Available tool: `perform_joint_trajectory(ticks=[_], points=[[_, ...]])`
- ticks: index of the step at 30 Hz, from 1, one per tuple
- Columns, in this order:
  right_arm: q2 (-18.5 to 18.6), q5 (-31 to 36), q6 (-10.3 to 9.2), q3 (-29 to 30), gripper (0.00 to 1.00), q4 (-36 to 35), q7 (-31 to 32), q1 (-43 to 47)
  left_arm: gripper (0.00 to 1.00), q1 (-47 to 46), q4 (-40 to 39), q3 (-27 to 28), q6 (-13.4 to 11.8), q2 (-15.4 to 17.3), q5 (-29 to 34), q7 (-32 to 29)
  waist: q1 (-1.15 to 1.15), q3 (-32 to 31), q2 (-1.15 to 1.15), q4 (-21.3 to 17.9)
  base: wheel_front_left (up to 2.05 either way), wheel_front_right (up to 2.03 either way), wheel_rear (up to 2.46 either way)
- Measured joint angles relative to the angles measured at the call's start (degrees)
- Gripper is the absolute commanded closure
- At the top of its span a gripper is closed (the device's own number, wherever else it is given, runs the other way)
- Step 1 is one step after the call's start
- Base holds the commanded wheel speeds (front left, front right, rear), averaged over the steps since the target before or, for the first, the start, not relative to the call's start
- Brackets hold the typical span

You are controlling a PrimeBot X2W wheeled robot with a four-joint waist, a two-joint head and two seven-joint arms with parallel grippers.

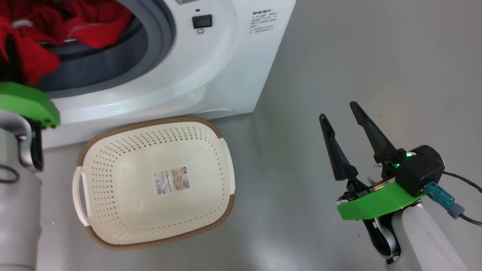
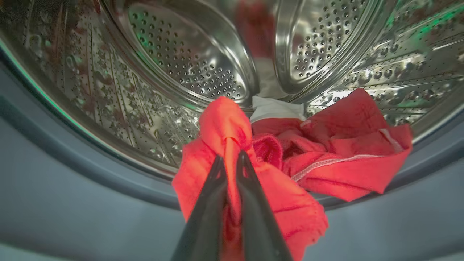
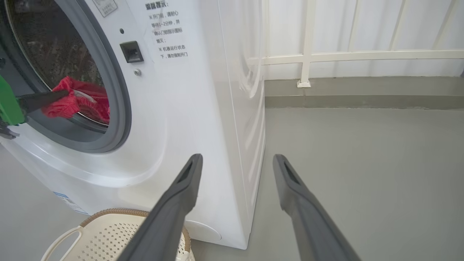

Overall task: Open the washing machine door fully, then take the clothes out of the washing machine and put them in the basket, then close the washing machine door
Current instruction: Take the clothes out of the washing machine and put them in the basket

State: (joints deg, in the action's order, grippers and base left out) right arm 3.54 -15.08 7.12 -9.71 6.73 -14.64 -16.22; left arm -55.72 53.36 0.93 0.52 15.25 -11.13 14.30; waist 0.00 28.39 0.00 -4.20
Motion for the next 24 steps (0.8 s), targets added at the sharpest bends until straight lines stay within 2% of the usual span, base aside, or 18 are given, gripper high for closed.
perform_joint_trajectory(ticks=[12,24], points=[[0.4,-1.1,0.00,0.0,0.00,0.7,0.0,2.3,1.00,16.8,-16.8,1.4,-2.1,-2.5,0.0,0.0,0.00,-5.5,0.00,1.0,0.00,0.00,0.00],[0.4,-2.6,0.00,0.2,0.00,1.7,0.0,5.4,1.00,28.0,-29.7,3.3,-2.0,-3.7,-1.2,0.0,0.00,-11.2,0.00,1.5,0.00,0.00,0.00]])
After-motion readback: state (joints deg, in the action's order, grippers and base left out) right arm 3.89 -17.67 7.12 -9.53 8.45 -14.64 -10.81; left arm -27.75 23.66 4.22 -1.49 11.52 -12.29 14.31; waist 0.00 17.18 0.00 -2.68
